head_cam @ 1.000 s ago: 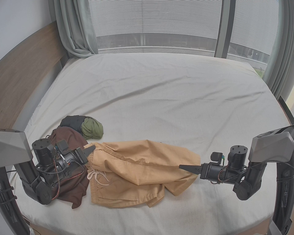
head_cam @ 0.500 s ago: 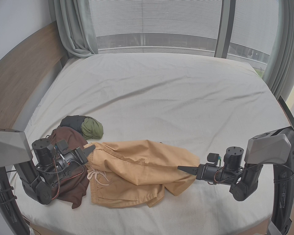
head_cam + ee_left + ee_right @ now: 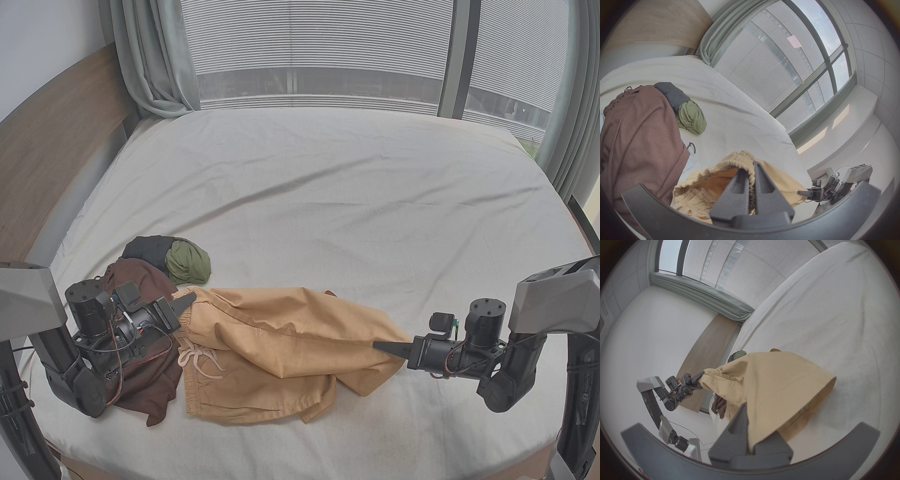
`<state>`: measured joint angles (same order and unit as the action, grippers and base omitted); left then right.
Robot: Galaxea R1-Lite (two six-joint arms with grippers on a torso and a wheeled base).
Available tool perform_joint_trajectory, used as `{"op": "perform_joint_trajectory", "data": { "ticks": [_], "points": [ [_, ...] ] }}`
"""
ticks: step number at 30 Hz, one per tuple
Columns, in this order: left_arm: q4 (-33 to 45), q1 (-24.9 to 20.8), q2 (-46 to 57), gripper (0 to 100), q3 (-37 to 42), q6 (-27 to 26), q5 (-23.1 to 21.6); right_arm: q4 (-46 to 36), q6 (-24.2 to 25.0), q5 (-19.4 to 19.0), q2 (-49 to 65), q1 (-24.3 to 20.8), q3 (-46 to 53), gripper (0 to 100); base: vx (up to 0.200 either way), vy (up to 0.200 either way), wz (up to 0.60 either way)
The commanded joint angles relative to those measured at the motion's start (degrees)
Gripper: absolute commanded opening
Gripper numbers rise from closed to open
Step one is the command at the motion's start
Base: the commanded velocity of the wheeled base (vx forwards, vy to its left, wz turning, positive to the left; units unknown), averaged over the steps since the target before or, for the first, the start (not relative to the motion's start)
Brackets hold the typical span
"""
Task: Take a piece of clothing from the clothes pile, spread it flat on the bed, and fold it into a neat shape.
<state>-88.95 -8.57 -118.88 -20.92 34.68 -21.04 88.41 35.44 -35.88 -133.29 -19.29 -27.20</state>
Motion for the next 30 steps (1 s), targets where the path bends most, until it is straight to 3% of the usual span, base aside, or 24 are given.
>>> {"op": "perform_joint_trajectory", "data": {
  "ticks": [1, 15, 27, 30],
  "points": [
    [-0.1, -0.2, 1.3, 0, -0.5, 0.0, -1.0, 0.0, -0.1, -0.3, 6.0, 0.3, 4.1, 0, 0.000, 0.000, 0.00],
    [-0.2, -1.6, 4.4, 0, -0.4, -0.1, -1.8, -0.1, -0.7, -0.4, 17.1, 0.6, 6.8, 0, 0.000, 0.000, 0.00],
    [-0.1, -1.7, 7.6, 0, -0.5, 0.3, -2.4, -0.1, -0.6, -0.4, 18.9, 1.8, 6.6, 0, 0.000, 0.000, 0.00],
    [-0.1, -2.0, 9.5, 0, -0.4, 1.0, -4.4, -0.1, -0.6, -0.5, 19.6, 2.8, 6.5, 0, 0.000, 0.000, 0.00]
  ]
}}
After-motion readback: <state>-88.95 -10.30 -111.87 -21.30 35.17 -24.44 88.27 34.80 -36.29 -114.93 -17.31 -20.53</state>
